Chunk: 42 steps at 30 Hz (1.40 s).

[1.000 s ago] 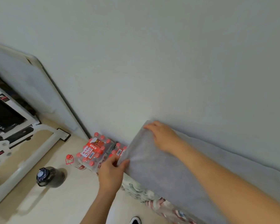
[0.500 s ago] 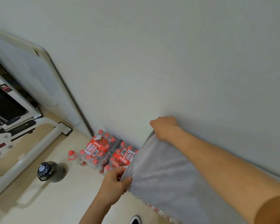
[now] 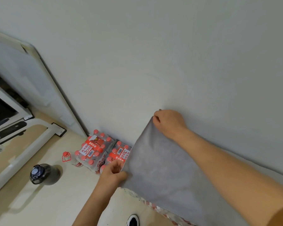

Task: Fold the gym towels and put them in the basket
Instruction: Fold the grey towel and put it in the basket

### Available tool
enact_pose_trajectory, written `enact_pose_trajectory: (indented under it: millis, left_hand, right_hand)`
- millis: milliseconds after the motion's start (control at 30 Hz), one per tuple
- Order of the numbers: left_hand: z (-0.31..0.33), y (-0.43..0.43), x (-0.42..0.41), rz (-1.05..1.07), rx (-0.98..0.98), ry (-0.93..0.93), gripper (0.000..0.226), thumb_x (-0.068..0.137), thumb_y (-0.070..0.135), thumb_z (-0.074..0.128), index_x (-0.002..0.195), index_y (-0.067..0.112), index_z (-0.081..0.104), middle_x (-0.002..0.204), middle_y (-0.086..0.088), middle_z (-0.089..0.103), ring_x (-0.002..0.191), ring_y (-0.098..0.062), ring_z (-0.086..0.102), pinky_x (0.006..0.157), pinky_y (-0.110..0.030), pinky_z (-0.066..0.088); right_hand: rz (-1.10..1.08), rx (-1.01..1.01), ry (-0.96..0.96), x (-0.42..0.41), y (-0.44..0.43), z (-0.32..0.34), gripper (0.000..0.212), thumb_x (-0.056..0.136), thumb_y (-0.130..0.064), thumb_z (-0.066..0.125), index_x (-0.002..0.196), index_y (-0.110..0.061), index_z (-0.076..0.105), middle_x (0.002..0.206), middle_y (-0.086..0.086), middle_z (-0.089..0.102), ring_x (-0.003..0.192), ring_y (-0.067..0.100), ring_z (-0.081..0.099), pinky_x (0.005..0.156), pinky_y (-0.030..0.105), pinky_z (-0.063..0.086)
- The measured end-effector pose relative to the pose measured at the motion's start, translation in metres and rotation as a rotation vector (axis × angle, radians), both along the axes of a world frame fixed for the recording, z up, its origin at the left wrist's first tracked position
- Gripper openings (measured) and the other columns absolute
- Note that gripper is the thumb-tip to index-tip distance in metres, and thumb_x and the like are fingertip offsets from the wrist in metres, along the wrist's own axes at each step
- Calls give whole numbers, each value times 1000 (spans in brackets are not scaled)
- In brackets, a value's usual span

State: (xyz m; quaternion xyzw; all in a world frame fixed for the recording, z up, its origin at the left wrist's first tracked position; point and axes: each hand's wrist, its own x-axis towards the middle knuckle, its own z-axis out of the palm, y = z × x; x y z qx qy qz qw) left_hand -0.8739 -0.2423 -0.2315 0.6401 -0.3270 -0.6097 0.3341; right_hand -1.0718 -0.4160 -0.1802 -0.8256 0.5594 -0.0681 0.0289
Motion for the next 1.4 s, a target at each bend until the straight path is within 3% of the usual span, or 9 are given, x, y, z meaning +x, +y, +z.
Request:
enact_pose_trajectory:
  millis: [67, 167, 267, 467, 967, 1067, 1167, 1267, 1400]
  left_hand:
    - [7, 1, -2, 49, -26, 156, 17, 59, 6, 65, 70, 10, 53, 75, -16, 51, 73, -28, 44, 62, -35, 37]
    - [24, 2, -9, -21, -106, 335, 23, 55, 0, 67, 69, 11, 51, 78, -18, 47, 75, -31, 39, 58, -29, 32]
    - [49, 2, -27, -160, -227, 425, 23, 56, -7, 60, 70, 9, 52, 75, -19, 45, 71, -29, 40, 55, -27, 35]
    - [81, 1, -103, -461, -309, 553, 29, 61, -13, 54, 77, 12, 57, 70, -11, 44, 63, -18, 39, 54, -27, 29]
    - [79, 90, -358, -915, -184, 460, 44, 69, -9, 55, 102, 17, 69, 70, 4, 50, 65, -8, 44, 60, -16, 38]
    - [65, 108, -395, -944, -269, 254, 45, 77, -8, 55, 109, 22, 65, 76, 3, 47, 63, -4, 43, 60, -15, 39]
    - [44, 117, -416, -1020, -383, -32, 40, 83, -2, 54, 112, 25, 58, 77, 2, 47, 58, -2, 46, 52, -11, 39]
    - [28, 121, -424, -1057, -417, -178, 32, 83, 6, 58, 108, 27, 60, 76, 5, 54, 61, -2, 49, 58, -11, 42]
    - [21, 121, -429, -895, -306, -138, 24, 80, 14, 70, 94, 33, 66, 78, 0, 68, 57, -2, 55, 59, -21, 46]
  right_hand:
    - [-89, 32, -233, -8, 7, 6, 36, 94, -29, 47, 63, -12, 53, 65, 11, 59, 64, 29, 55, 57, 38, 39]
    - [-359, 160, -699, -18, 16, 20, 37, 89, -32, 61, 65, -3, 59, 58, 12, 57, 56, 24, 52, 58, 35, 47]
    - [-609, 373, -1271, -33, 28, 35, 21, 81, -5, 69, 65, -14, 57, 65, 8, 56, 62, 20, 57, 55, 29, 53]
    - [-690, 398, -1622, -98, 64, 56, 30, 83, 14, 53, 84, -16, 58, 76, 5, 56, 63, 16, 55, 47, 20, 49]
    - [-798, 166, -1449, -332, 187, 62, 50, 74, 20, 46, 103, -16, 65, 104, 8, 67, 87, 16, 61, 76, 28, 51]
    - [-880, 196, -1379, -374, 208, 39, 56, 77, 18, 44, 118, -15, 61, 117, 8, 65, 96, 16, 62, 78, 27, 53]
    - [-992, 256, -1153, -402, 232, 4, 57, 83, 7, 52, 135, -18, 48, 132, 7, 53, 115, 21, 55, 96, 36, 49]
    - [-1078, 283, -931, -419, 262, -18, 52, 87, -5, 54, 137, -17, 46, 122, 7, 55, 113, 20, 53, 97, 35, 45]
    - [-1116, 424, -947, -423, 323, -28, 33, 88, -11, 54, 121, -18, 60, 94, -4, 62, 86, 10, 59, 80, 28, 52]
